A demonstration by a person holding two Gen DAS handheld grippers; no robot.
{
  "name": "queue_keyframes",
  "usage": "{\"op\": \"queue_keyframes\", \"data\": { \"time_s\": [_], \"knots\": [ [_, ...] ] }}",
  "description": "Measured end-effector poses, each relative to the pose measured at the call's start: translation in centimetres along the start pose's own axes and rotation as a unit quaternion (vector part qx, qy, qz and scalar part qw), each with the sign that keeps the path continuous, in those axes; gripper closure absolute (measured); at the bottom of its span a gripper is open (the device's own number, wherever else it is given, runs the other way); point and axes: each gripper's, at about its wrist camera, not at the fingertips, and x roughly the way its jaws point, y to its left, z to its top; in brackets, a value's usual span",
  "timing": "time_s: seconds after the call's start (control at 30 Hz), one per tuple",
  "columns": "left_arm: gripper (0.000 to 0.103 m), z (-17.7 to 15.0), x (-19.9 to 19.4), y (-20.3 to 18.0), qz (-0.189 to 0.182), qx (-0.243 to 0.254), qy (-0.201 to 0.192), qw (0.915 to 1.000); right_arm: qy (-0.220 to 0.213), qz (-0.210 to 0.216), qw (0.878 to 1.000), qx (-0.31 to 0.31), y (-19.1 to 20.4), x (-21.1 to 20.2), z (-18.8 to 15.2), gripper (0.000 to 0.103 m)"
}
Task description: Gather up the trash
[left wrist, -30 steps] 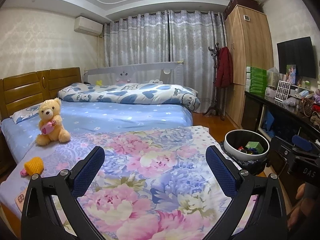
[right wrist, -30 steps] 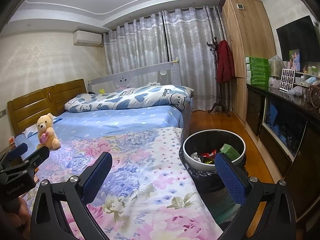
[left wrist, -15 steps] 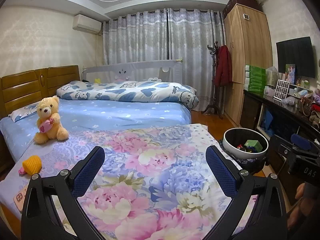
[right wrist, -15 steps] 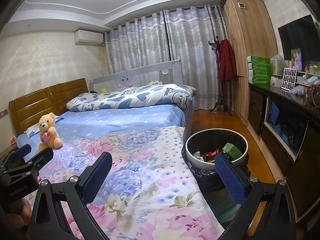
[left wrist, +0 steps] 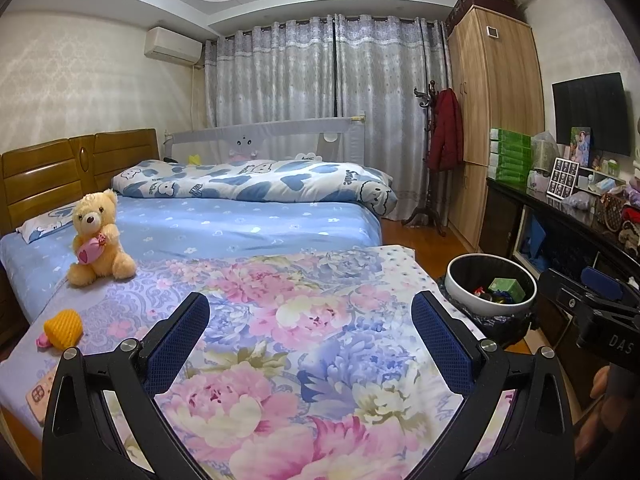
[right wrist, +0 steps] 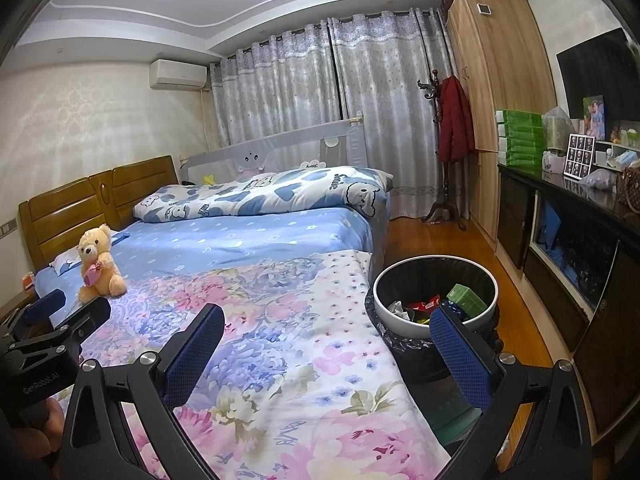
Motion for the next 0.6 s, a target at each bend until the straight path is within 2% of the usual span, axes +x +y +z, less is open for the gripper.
{"op": "queue_keyframes", "data": {
  "time_s": [0.6],
  "knots": [
    [0.0, -0.19, 0.21, 0.03, -0.002, 0.0, 0.004, 1.0, 0.003, 0.003, 1.0, -0.001, 0.41, 0.33, -0.05, 0.0]
  ]
}}
